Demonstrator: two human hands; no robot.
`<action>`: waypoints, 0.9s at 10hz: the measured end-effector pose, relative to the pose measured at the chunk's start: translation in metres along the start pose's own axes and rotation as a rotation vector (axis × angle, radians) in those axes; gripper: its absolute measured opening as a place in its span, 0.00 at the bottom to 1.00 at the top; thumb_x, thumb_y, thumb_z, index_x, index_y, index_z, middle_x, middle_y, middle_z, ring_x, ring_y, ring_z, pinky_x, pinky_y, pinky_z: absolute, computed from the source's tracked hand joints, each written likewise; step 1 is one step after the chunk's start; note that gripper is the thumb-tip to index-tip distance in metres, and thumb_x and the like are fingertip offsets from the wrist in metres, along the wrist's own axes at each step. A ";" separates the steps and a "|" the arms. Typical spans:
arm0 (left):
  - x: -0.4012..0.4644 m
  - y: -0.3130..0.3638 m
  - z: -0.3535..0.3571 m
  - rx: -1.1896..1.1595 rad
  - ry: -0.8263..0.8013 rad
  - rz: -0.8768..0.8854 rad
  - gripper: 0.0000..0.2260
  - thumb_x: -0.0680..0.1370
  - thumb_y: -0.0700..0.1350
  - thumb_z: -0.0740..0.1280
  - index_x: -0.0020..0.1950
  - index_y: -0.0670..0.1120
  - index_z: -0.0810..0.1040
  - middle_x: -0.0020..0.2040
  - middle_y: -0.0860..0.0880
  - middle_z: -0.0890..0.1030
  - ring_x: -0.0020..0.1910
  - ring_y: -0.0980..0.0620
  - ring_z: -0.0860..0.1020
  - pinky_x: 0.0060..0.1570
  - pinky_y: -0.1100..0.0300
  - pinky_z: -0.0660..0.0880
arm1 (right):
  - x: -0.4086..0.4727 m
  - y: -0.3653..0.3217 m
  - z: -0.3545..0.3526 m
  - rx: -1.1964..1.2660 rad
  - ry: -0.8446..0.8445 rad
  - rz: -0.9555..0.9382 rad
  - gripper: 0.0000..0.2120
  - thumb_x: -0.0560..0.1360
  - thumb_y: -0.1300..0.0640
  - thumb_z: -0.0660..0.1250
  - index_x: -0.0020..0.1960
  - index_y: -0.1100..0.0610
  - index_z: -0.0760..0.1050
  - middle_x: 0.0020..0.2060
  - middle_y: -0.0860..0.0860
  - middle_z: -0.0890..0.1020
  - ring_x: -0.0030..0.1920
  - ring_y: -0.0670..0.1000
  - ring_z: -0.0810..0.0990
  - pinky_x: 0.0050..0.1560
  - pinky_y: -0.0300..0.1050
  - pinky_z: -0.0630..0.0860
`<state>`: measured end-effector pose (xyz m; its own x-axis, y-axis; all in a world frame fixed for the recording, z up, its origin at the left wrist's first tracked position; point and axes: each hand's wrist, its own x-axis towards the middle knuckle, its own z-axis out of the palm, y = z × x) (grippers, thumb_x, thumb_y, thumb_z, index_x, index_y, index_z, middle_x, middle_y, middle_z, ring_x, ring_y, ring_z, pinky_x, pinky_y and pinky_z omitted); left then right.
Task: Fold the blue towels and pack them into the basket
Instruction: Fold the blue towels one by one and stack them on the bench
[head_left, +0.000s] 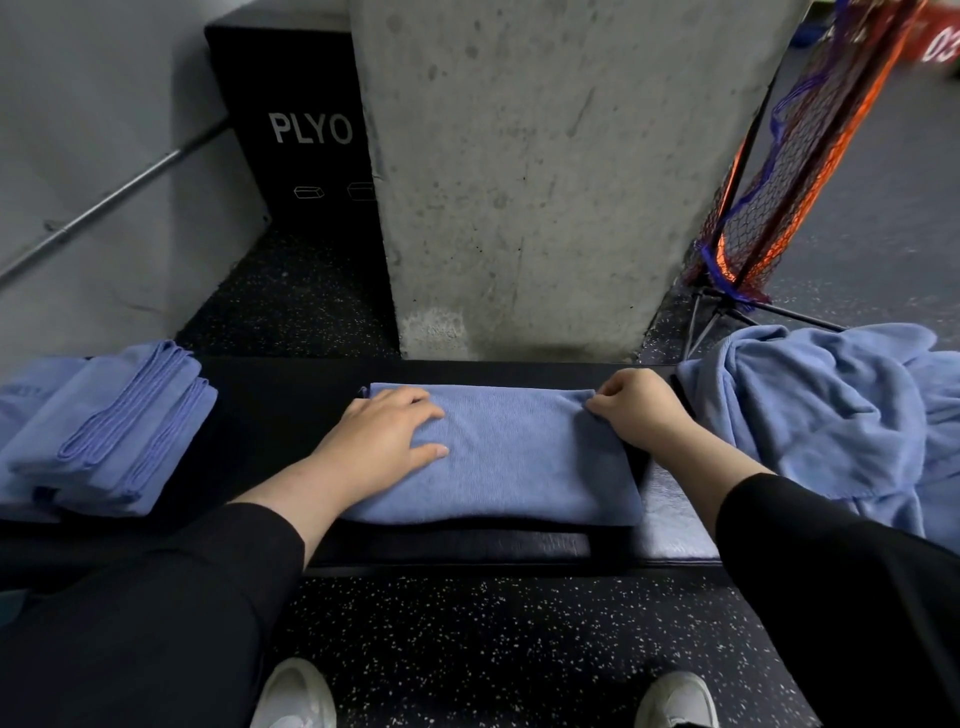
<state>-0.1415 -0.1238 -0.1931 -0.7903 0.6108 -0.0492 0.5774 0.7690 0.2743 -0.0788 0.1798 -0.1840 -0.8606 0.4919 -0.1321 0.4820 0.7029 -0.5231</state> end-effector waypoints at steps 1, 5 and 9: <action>0.000 0.000 0.000 -0.012 -0.006 -0.004 0.23 0.79 0.60 0.66 0.73 0.55 0.72 0.74 0.57 0.67 0.74 0.56 0.63 0.72 0.53 0.57 | 0.000 0.000 -0.002 0.021 0.028 0.005 0.05 0.71 0.54 0.72 0.39 0.54 0.78 0.35 0.50 0.81 0.39 0.53 0.78 0.39 0.43 0.68; -0.001 -0.002 -0.001 -0.038 -0.016 -0.010 0.23 0.79 0.60 0.66 0.73 0.55 0.72 0.75 0.57 0.66 0.74 0.56 0.63 0.73 0.52 0.58 | -0.008 -0.003 -0.014 0.682 -0.157 0.085 0.05 0.77 0.63 0.67 0.45 0.61 0.80 0.35 0.54 0.78 0.35 0.51 0.74 0.35 0.44 0.72; 0.002 -0.003 0.002 -0.026 0.006 -0.020 0.23 0.78 0.60 0.67 0.72 0.55 0.73 0.75 0.57 0.67 0.74 0.55 0.64 0.72 0.51 0.59 | -0.006 0.011 -0.015 0.174 -0.181 -0.166 0.10 0.70 0.63 0.75 0.48 0.52 0.80 0.36 0.54 0.84 0.32 0.48 0.76 0.42 0.48 0.78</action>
<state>-0.1444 -0.1246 -0.1965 -0.8030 0.5940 -0.0494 0.5558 0.7761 0.2980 -0.0656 0.1921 -0.1766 -0.9480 0.2671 -0.1729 0.3107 0.6598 -0.6842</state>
